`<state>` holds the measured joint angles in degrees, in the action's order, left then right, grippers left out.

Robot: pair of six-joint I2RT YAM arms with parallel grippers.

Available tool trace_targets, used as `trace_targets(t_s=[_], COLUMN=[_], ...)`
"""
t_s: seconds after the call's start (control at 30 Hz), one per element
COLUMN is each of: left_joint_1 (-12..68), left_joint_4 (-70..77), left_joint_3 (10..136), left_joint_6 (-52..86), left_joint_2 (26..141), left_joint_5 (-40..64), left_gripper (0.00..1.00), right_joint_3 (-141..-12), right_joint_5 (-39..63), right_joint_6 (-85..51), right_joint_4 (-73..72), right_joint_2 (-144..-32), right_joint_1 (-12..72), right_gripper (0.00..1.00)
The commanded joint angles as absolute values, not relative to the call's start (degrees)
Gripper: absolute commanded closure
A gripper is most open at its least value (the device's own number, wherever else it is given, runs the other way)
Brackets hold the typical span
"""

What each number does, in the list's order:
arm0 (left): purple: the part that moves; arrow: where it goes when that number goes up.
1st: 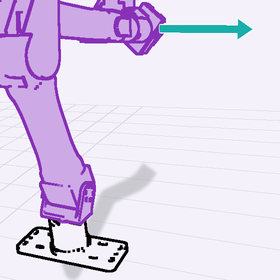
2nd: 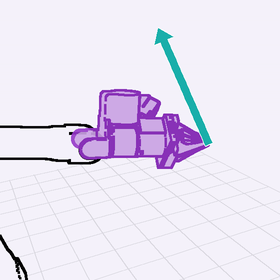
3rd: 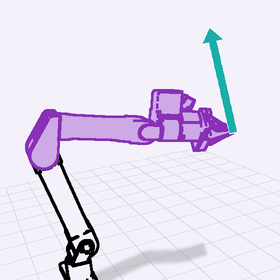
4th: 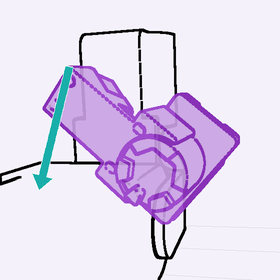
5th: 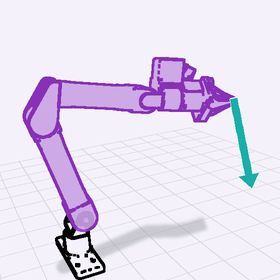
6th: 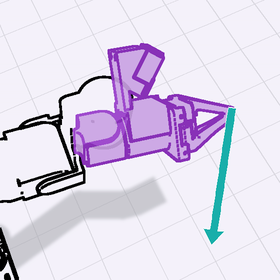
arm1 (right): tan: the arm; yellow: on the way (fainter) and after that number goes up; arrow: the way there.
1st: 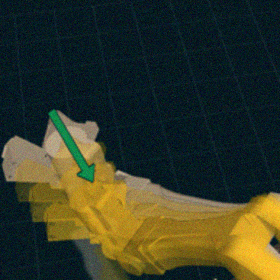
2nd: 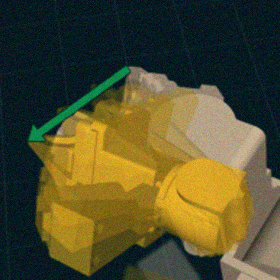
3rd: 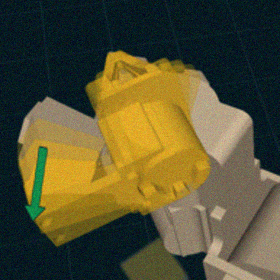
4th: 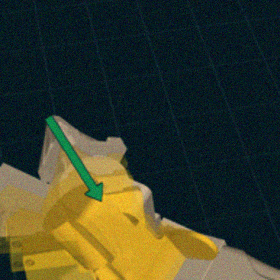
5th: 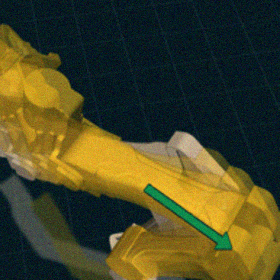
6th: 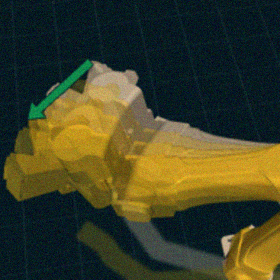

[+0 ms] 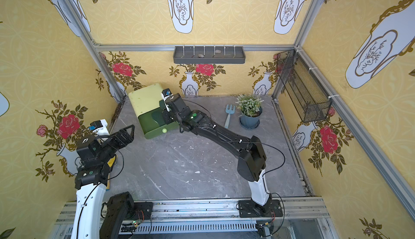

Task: Take the sponge out of the drawer
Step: Pick up the sponge from the drawer, then place the sponge at the center of the board.

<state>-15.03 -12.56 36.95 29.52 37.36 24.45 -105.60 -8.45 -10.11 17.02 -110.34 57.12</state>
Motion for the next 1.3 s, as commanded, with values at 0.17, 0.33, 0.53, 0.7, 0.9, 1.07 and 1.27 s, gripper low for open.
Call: trace_targets(t_s=[0.17, 0.33, 0.53, 0.7, 0.9, 1.07, 1.27], left_joint_1=[-15.1, -15.1, -15.1, -15.1, -15.1, -15.0, -15.1], left_joint_4=[-10.9, -10.9, -10.9, -10.9, -11.0, -11.0, -11.0], left_joint_3=[36.6, 36.6, 36.7, 36.7, 36.7, 36.7, 36.7], left_joint_6=[28.9, 28.9, 28.8, 28.8, 28.7, 28.7, 28.7], left_joint_2=[37.5, 37.7, 38.1, 38.4, 38.6, 38.8, 38.8], left_joint_5=[25.0, 25.0, 25.1, 25.0, 25.0, 25.0, 25.0], left_gripper=[0.02, 0.02, 0.02, 0.02, 0.02, 0.02, 0.02], right_joint_3=[-89.3, -77.4, -65.0, -56.0, -48.5, -44.7, -43.7], right_joint_5=[-10.6, -10.4, -8.9, -4.5, 1.2, 4.9, 6.9], right_joint_6=[-15.1, -18.7, -22.2, -23.9, -24.3, -23.4, -21.4], right_joint_4=[12.9, 13.2, 15.4, 16.4, 16.7, 16.2, 15.3], right_joint_2=[-98.6, -90.3, -81.8, -76.7, -74.1, -75.1, -78.4], right_joint_1=[53.1, 49.2, 43.7, 38.7, 33.0, 29.2, 27.1], right_gripper=[0.96, 0.95, 0.95, 0.92, 0.89, 0.84, 0.81])
